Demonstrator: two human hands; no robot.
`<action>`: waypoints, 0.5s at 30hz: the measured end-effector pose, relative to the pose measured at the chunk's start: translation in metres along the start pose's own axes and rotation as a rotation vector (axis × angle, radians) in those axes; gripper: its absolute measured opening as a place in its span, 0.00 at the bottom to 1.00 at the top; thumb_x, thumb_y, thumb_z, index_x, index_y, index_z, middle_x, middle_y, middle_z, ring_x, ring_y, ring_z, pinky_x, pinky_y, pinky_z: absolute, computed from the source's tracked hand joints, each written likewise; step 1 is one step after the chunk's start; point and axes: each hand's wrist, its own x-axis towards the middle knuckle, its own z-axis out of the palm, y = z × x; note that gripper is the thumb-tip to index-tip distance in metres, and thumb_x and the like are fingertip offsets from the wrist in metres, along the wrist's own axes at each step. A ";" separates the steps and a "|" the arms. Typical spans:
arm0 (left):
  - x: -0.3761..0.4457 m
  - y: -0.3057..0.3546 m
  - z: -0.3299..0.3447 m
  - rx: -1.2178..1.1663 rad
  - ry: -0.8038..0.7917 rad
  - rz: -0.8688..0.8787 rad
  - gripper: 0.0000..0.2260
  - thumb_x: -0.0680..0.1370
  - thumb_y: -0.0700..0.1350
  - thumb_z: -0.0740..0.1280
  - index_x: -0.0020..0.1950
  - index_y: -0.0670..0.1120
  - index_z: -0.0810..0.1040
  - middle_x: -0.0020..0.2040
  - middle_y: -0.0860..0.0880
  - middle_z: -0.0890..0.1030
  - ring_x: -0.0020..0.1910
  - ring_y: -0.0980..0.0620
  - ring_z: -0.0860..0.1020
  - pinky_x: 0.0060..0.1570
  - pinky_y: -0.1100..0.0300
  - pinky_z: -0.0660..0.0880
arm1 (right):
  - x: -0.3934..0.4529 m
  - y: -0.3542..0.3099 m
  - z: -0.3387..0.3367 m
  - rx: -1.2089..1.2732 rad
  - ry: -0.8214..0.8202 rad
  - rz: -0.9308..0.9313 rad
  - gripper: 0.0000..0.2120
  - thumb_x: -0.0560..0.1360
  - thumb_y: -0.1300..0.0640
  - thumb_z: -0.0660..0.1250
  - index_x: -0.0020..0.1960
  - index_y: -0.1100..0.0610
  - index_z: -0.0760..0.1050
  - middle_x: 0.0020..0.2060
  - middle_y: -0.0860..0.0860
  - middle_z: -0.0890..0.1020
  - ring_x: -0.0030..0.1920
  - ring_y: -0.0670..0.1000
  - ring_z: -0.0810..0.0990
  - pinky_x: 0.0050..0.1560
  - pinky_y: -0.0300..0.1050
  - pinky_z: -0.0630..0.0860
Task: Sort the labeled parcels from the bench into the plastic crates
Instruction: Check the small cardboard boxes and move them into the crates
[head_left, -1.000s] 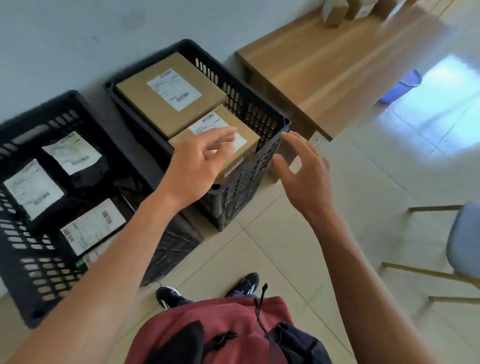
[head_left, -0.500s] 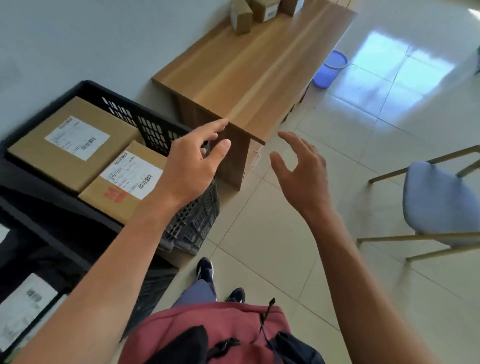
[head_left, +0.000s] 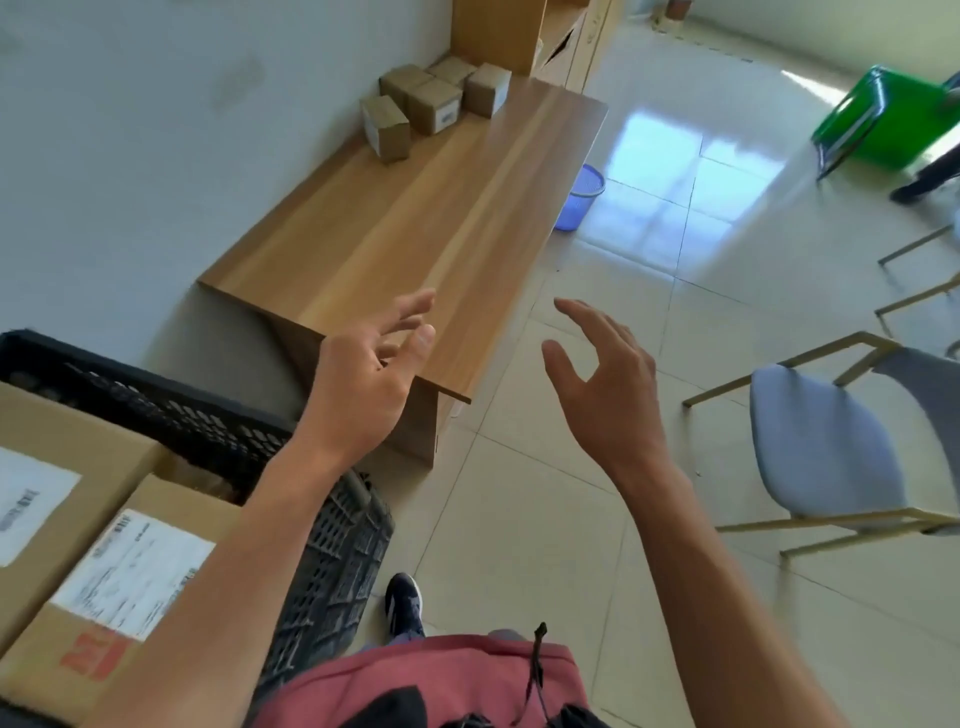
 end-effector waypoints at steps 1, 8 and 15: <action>0.014 0.001 0.003 0.003 -0.022 0.020 0.16 0.85 0.48 0.66 0.73 0.54 0.77 0.65 0.58 0.82 0.62 0.62 0.80 0.65 0.54 0.79 | 0.009 0.003 0.000 -0.001 0.011 0.007 0.20 0.81 0.55 0.69 0.72 0.51 0.76 0.69 0.47 0.80 0.72 0.48 0.74 0.70 0.36 0.63; 0.093 0.012 0.037 0.030 -0.109 0.062 0.17 0.84 0.47 0.66 0.73 0.52 0.77 0.66 0.60 0.81 0.64 0.64 0.78 0.64 0.61 0.77 | 0.068 0.031 -0.005 0.020 0.034 0.062 0.20 0.81 0.57 0.70 0.73 0.51 0.76 0.69 0.48 0.79 0.72 0.47 0.72 0.63 0.16 0.52; 0.185 0.026 0.102 0.078 -0.130 0.073 0.17 0.84 0.48 0.66 0.73 0.53 0.76 0.67 0.60 0.81 0.64 0.65 0.78 0.63 0.63 0.77 | 0.160 0.089 -0.029 0.044 0.036 0.038 0.21 0.81 0.57 0.71 0.73 0.51 0.76 0.69 0.46 0.79 0.71 0.46 0.72 0.65 0.17 0.53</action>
